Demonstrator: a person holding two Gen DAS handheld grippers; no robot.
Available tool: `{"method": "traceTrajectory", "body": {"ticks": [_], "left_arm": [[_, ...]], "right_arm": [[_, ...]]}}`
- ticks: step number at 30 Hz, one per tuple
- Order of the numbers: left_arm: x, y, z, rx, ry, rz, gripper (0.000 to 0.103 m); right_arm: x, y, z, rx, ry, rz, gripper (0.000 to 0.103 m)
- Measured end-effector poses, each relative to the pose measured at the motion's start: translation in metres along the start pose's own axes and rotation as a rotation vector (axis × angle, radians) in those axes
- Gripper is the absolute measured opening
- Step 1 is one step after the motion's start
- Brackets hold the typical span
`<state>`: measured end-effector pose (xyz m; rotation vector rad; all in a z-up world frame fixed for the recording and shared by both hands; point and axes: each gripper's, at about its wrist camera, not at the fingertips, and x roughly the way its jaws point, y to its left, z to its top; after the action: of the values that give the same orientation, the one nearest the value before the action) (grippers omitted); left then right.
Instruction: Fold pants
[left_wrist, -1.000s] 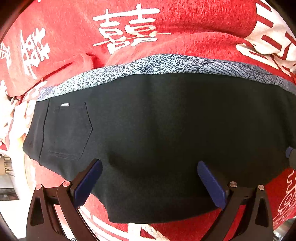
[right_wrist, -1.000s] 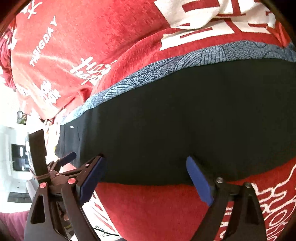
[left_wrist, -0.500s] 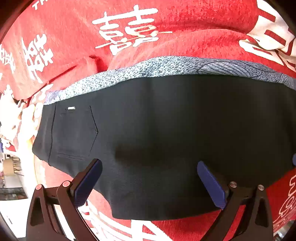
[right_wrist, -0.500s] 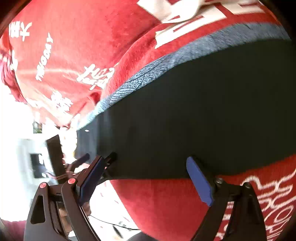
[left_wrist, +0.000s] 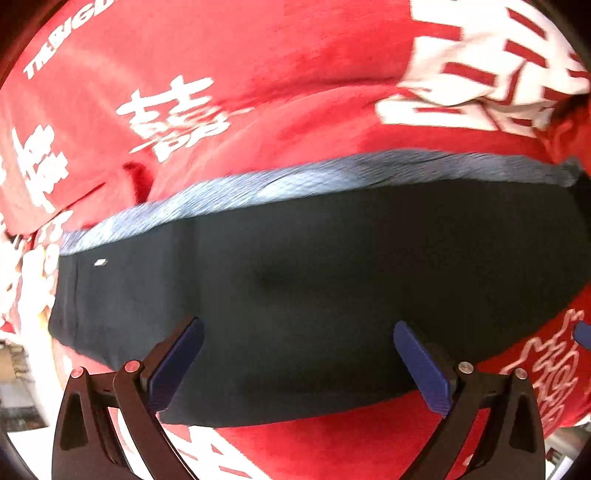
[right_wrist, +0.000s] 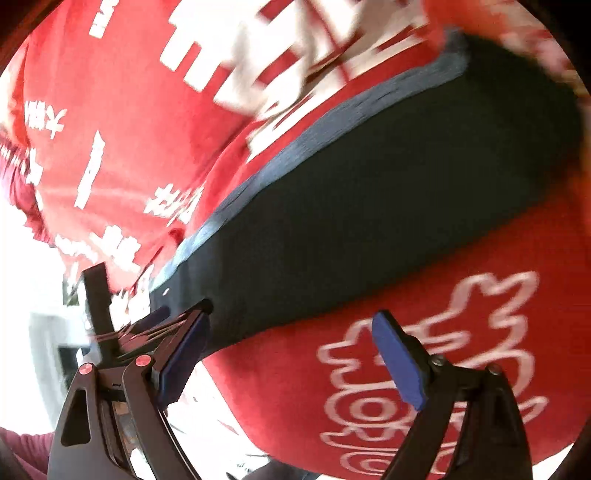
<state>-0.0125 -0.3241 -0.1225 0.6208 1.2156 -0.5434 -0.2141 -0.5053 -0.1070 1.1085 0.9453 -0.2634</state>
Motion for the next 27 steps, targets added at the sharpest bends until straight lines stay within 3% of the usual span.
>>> {"method": "traceTrajectory", "body": {"ticks": [1, 2, 4, 8, 13, 15, 16, 17, 19, 24, 27], "left_arm": [[-0.001, -0.008, 0.003, 0.008, -0.009, -0.014, 0.103], [-0.001, -0.017, 0.006, 0.017, -0.013, -0.028, 0.103], [0.0, -0.035, 0.012, 0.026, -0.017, -0.062, 0.103], [0.001, -0.061, 0.02, 0.028, -0.051, -0.117, 0.103], [0.027, -0.077, 0.02, 0.037, -0.014, -0.106, 0.103], [0.033, -0.073, 0.018, 0.007, -0.015, -0.14, 0.103], [0.034, -0.071, 0.018, -0.002, -0.014, -0.153, 0.103], [0.034, -0.07, 0.018, 0.002, -0.012, -0.155, 0.103], [0.031, -0.07, 0.02, 0.015, -0.004, -0.142, 0.103], [0.028, -0.075, 0.024, 0.029, -0.012, -0.104, 0.103], [0.036, -0.074, 0.022, 0.016, 0.005, -0.119, 0.103]], "right_arm": [[-0.01, -0.008, 0.002, 0.011, -0.038, -0.027, 0.082], [-0.016, -0.014, 0.004, 0.02, -0.058, -0.049, 0.068], [-0.026, -0.03, 0.008, 0.055, -0.088, -0.107, 0.053], [-0.038, -0.055, 0.015, 0.121, -0.143, -0.22, 0.052], [-0.037, -0.069, 0.02, 0.169, -0.192, -0.282, 0.052], [-0.032, -0.076, 0.027, 0.193, -0.199, -0.292, 0.052], [-0.03, -0.08, 0.031, 0.204, -0.201, -0.29, 0.042], [-0.028, -0.083, 0.036, 0.211, -0.207, -0.284, 0.023], [-0.029, -0.083, 0.042, 0.216, -0.216, -0.295, 0.013], [-0.04, -0.062, 0.051, 0.107, -0.248, -0.3, 0.011], [-0.029, -0.071, 0.051, 0.106, -0.183, -0.344, 0.012]]}}
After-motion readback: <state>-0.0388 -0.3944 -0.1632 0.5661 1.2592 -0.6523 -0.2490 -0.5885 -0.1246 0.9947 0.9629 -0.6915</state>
